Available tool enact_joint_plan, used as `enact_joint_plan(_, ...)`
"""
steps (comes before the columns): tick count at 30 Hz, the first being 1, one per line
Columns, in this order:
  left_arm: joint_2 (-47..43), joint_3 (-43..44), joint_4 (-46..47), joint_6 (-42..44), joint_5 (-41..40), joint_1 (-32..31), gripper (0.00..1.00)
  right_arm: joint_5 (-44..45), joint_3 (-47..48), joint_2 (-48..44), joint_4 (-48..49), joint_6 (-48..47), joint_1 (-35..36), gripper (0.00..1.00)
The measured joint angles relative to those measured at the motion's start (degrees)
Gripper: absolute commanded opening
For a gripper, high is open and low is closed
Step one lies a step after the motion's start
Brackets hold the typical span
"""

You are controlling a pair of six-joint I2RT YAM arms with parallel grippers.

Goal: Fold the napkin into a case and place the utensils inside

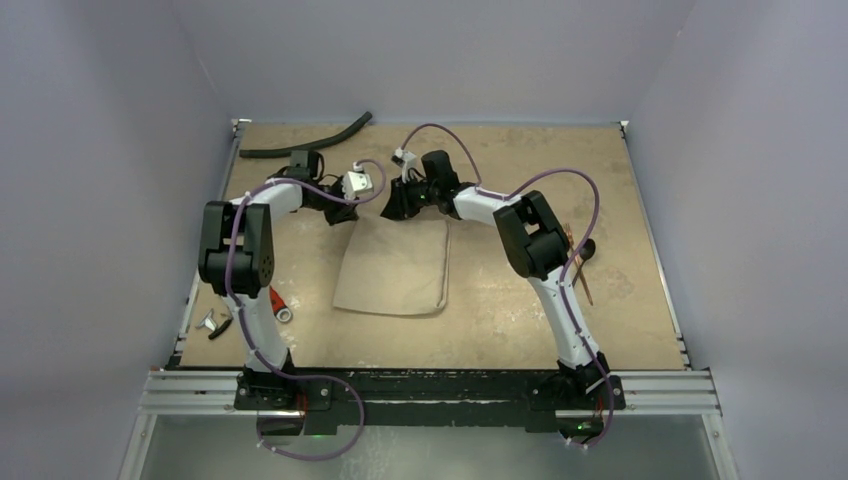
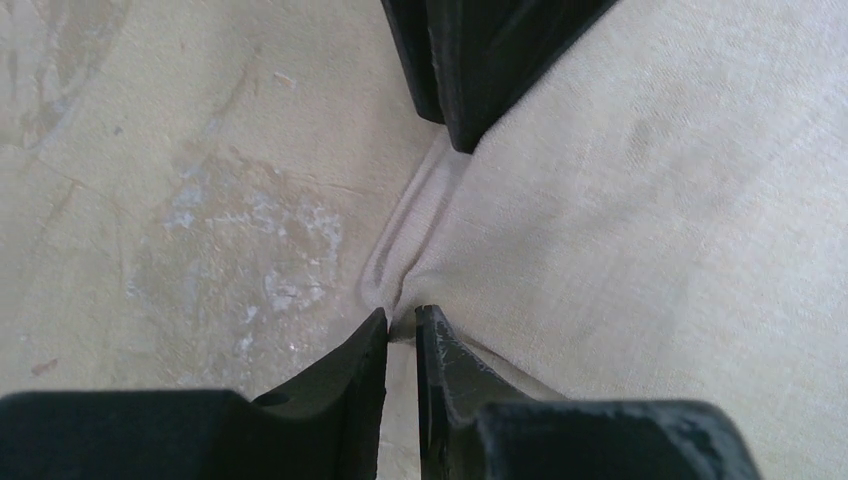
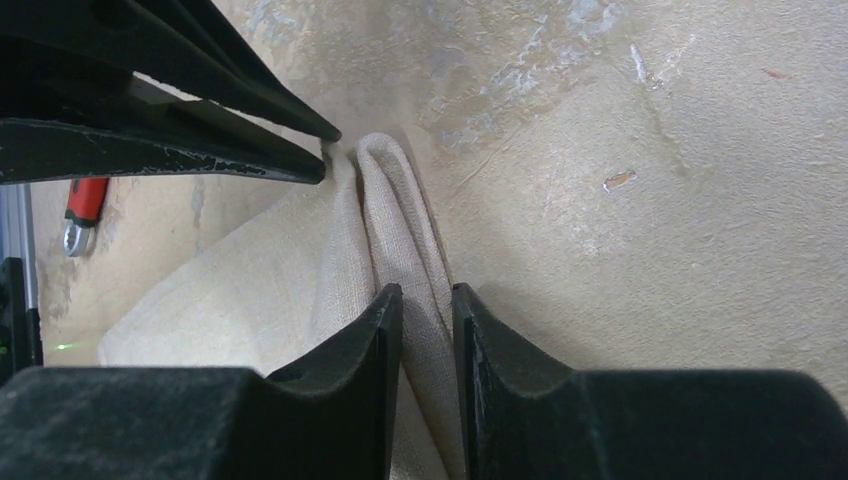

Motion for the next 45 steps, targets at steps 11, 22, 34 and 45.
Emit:
enact_joint_plan(11, -0.2, 0.0, 6.7, -9.8, -1.8, -1.0, 0.59, 6.3, -3.8, -5.5, -4.7, -1.0, -1.4, 0.52)
enact_joint_plan(22, -8.2, 1.3, 4.2, -18.0, -3.3, 0.4, 0.45, 19.8, -23.4, -28.2, 0.2, 1.2, -3.5, 0.0)
enact_joint_plan(34, -7.2, 1.3, -1.2, -18.0, -3.4, -7.1, 0.37, 12.6, -37.2, -28.0, 7.3, 9.4, -7.3, 0.0)
enact_joint_plan(45, -2.5, 1.3, -1.1, -17.6, -7.5, -7.1, 0.39, 5.9, -37.5, -22.0, 13.5, 11.8, -13.8, 0.0)
